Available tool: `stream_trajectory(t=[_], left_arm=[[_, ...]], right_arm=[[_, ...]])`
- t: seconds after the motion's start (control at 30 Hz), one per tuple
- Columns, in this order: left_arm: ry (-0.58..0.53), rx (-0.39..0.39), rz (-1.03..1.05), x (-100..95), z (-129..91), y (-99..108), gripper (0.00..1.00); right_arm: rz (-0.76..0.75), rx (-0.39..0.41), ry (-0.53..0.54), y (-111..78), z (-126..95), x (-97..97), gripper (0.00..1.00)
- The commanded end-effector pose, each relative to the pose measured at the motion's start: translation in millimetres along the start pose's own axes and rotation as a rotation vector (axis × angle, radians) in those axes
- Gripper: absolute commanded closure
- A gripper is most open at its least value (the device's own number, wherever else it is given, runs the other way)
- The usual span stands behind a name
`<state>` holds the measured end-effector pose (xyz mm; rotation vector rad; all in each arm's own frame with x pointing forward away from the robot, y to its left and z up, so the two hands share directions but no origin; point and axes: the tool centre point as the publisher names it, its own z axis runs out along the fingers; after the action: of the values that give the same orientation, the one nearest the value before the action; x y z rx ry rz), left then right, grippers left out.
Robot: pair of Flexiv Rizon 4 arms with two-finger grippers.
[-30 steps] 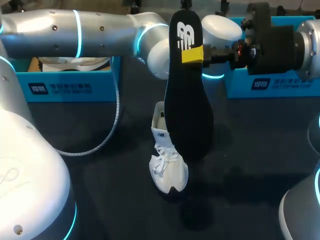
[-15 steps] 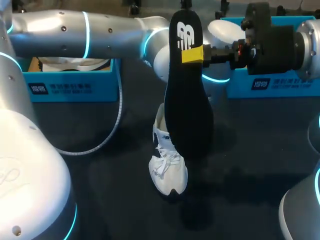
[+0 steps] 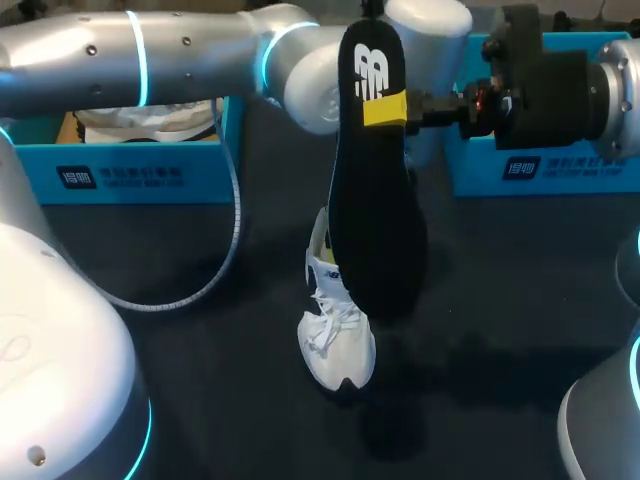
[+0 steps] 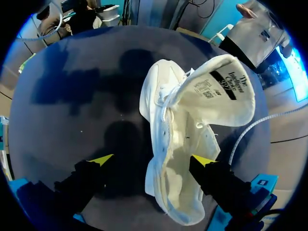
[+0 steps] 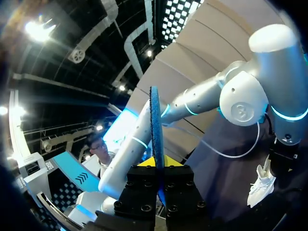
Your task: Take the shoe out of the shoebox, open the shoe tongue, remove and reinsert the insole, then place the shoe into the shoebox
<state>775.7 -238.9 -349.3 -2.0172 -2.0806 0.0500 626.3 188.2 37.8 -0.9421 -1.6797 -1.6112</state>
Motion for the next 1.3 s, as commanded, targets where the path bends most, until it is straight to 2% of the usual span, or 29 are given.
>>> stream_trajectory(t=[0.03, 0.37, 0.57, 0.77, 1.1, 1.3], left_arm=[[-0.082, -0.019, 0.003, 13.7, -16, -5, 0.0], [-0.211, -0.043, -0.005, 25.8, -46, -5, 0.0], [-0.303, -0.066, -0.015, 43.0, -64, -1, 0.0], [-0.409, -0.052, 0.027, 66.3, -80, 0, 0.0], [-0.542, -0.058, 0.12, 96.2, -98, -9, 0.0], [-0.689, -0.091, 0.173, 109.1, -106, -23, 0.0]], right_arm=[[0.021, -0.031, -0.027, 0.5, -2, -4.4, 1.0], [0.08, -0.22, -0.144, 10.9, -26, -18.0, 1.0], [0.094, -0.309, -0.157, 16.6, -39, -21.1, 1.0], [0.155, -0.398, -0.169, 18.0, -53, -32.6, 1.0], [0.275, -0.421, -0.172, 25.5, -65, -57.9, 1.0], [0.397, -0.409, -0.173, 37.0, -65, -80.3, 1.0]])
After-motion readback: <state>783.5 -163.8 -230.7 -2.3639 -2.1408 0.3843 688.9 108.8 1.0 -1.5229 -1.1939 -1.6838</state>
